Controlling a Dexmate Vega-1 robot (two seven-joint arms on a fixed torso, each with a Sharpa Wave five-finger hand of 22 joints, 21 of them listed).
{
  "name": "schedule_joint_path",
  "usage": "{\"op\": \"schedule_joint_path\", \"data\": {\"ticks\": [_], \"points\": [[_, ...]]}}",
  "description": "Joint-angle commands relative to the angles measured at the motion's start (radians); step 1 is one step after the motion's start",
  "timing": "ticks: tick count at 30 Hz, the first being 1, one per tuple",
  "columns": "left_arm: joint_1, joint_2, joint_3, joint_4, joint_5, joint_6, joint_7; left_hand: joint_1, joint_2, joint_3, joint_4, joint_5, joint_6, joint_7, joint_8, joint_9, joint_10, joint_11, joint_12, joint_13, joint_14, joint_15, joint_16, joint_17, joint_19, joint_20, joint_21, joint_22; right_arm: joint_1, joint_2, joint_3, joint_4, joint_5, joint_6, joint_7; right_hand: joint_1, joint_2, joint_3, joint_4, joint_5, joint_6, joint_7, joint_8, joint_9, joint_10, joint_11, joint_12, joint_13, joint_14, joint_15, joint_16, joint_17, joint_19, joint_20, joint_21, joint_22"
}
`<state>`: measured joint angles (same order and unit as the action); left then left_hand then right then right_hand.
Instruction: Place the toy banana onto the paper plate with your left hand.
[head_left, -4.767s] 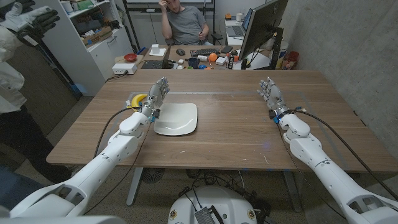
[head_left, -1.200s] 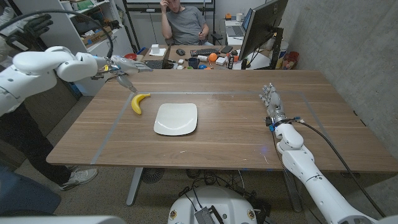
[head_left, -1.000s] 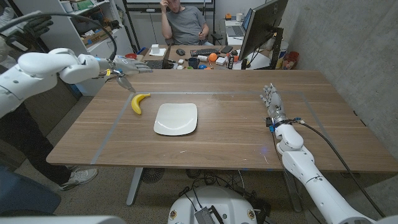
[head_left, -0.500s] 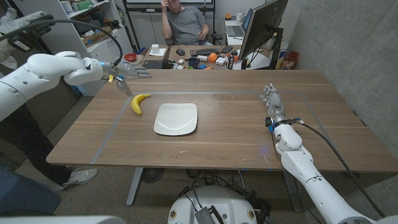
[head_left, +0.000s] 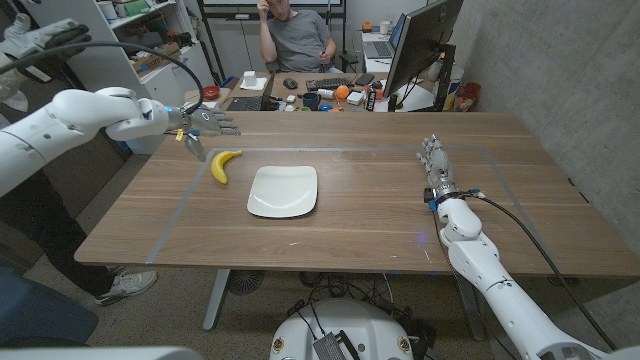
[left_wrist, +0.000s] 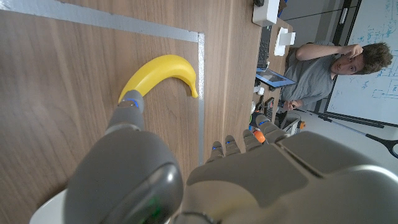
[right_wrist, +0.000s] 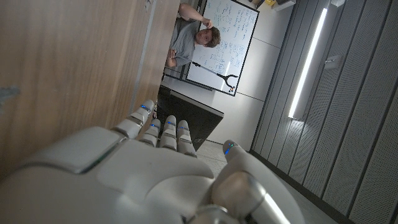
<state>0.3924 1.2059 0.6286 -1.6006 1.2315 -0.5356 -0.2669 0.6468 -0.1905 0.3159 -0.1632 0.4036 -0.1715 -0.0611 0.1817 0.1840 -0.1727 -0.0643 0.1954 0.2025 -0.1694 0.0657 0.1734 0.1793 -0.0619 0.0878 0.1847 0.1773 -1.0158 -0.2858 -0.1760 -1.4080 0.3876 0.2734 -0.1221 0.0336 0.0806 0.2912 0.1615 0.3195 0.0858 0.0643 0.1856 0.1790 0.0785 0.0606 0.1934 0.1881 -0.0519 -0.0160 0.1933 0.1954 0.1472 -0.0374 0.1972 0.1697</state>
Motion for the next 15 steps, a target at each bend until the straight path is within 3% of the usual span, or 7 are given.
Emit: {"op": "schedule_joint_path", "data": {"ticks": [1,4,11,15], "points": [[-0.031,-0.035,0.064,0.073,0.156,0.035,0.067,0.013,0.002,-0.005,0.0,0.011,-0.159,-0.007,0.007,0.005,-0.032,-0.001,0.007,0.005,-0.036,-0.002,0.005,0.002,-0.007,0.001,0.001,0.001,0.011,0.003,-0.003,0.014,-0.01,-0.002,-0.002,-0.005,0.051,0.0,0.0,0.009,0.007,0.0,0.006,0.003,0.01,-0.001,0.005,0.005,-0.006,0.0,0.003,0.002,-0.003,-0.024,0.003,0.005],[-0.059,-0.066,0.087,0.131,0.145,0.024,0.071,0.016,0.003,-0.01,0.0,0.016,-0.154,-0.006,0.009,0.005,-0.031,-0.001,0.008,0.006,-0.035,-0.003,0.006,0.002,-0.004,0.0,0.003,0.001,0.012,0.001,-0.005,0.012,-0.016,-0.003,-0.005,-0.005,0.051,0.0,0.0,0.009,0.007,0.001,0.006,0.003,0.01,-0.001,0.005,0.005,-0.006,0.0,0.003,0.002,-0.003,-0.024,0.004,0.005],[-0.084,-0.084,0.137,0.16,0.161,0.018,0.099,0.023,0.006,-0.019,0.0,0.027,-0.142,-0.004,0.015,0.005,-0.024,-0.002,0.013,0.006,-0.03,-0.009,0.009,0.002,0.002,-0.002,0.006,0.001,0.01,-0.001,-0.003,0.009,-0.02,-0.007,-0.011,-0.005,0.05,-0.001,0.0,0.009,0.007,0.001,0.006,0.003,0.011,-0.001,0.006,0.005,-0.006,0.001,0.003,0.002,-0.003,-0.024,0.003,0.005],[-0.085,-0.09,0.177,0.172,0.235,0.06,0.156,0.027,0.008,-0.022,0.0,0.031,-0.139,-0.004,0.016,0.005,-0.022,-0.003,0.015,0.006,-0.028,-0.01,0.011,0.001,0.004,-0.001,0.008,0.001,0.004,-0.003,0.0,0.006,-0.02,-0.003,-0.012,-0.005,0.05,-0.001,0.0,0.009,0.007,0.001,0.005,0.003,0.011,-0.001,0.006,0.005,-0.006,0.001,0.003,0.002,-0.003,-0.024,0.003,0.005]]}}
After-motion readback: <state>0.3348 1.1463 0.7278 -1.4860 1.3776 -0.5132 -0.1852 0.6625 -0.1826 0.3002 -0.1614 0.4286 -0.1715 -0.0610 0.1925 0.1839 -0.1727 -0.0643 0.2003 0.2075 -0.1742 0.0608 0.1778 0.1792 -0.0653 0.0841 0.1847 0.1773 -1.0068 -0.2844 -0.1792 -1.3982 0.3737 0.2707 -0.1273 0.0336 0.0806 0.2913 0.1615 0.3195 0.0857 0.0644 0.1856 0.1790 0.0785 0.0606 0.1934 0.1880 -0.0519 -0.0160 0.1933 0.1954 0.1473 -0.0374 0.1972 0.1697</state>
